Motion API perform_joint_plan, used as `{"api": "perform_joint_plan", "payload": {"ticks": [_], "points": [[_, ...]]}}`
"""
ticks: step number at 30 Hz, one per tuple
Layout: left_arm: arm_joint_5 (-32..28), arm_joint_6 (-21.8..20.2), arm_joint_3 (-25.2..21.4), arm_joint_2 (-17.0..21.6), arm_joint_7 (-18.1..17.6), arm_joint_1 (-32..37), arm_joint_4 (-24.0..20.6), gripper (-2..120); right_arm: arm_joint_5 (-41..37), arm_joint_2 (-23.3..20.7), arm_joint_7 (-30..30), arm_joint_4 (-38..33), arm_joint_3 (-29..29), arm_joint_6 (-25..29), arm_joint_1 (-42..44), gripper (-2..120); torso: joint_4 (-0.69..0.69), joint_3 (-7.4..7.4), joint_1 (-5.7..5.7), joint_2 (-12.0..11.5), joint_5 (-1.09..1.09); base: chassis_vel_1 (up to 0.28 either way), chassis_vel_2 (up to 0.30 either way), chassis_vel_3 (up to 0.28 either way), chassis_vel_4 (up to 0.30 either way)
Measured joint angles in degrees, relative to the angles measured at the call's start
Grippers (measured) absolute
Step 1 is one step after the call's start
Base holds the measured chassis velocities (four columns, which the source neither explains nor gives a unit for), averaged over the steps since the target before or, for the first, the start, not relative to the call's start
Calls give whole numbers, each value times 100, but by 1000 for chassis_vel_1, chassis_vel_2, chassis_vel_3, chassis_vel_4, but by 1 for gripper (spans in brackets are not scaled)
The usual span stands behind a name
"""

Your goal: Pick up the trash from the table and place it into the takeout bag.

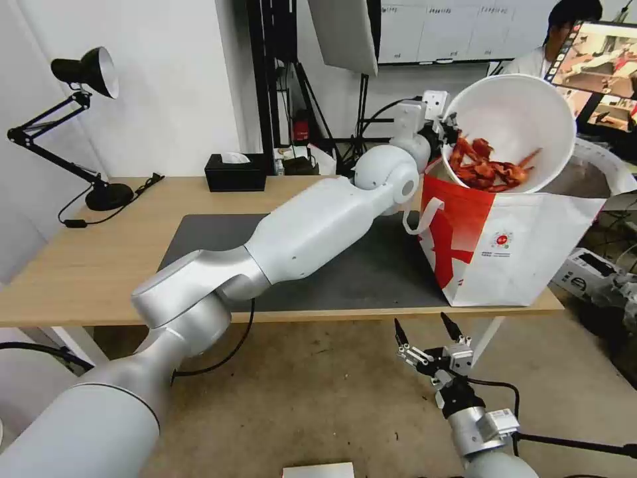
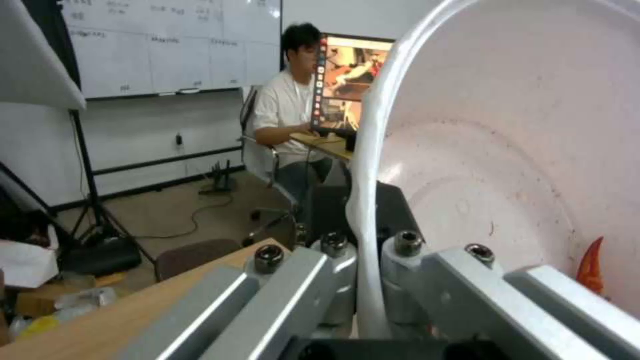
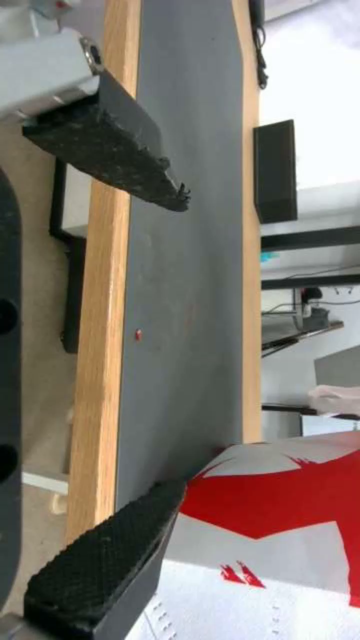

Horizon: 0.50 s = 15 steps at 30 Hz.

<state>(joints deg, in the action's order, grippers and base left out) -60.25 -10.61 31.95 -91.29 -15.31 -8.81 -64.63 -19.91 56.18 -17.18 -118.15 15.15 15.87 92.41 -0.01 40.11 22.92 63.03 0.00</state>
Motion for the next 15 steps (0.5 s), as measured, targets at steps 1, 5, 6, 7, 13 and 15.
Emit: {"api": "perform_joint_plan", "payload": {"ticks": [1,5,6,7,13,15], "points": [[10,-31,13,0,45,-20,13,0,0,0,0,0,0,0,0,100,0,0,0,0,0,0,0,0,0],[15,-167,58,1,158,-88,81,0,0,0,0,0,0,0,0,100,0,0,0,0,0,0,0,0,0],[15,-167,58,1,158,-88,81,0,0,0,0,0,0,0,0,100,0,0,0,0,0,0,0,0,0],[15,-222,70,1,206,-104,103,0,0,0,0,0,0,0,0,100,1,0,0,0,0,0,0,0,0],[28,-468,145,2,487,-172,219,0,0,0,0,0,0,0,0,100,1,0,0,0,0,0,0,0,0],[51,-521,182,3,653,-195,284,0,0,0,0,0,0,0,0,100,1,0,0,0,0,0,0,0,0]]}}
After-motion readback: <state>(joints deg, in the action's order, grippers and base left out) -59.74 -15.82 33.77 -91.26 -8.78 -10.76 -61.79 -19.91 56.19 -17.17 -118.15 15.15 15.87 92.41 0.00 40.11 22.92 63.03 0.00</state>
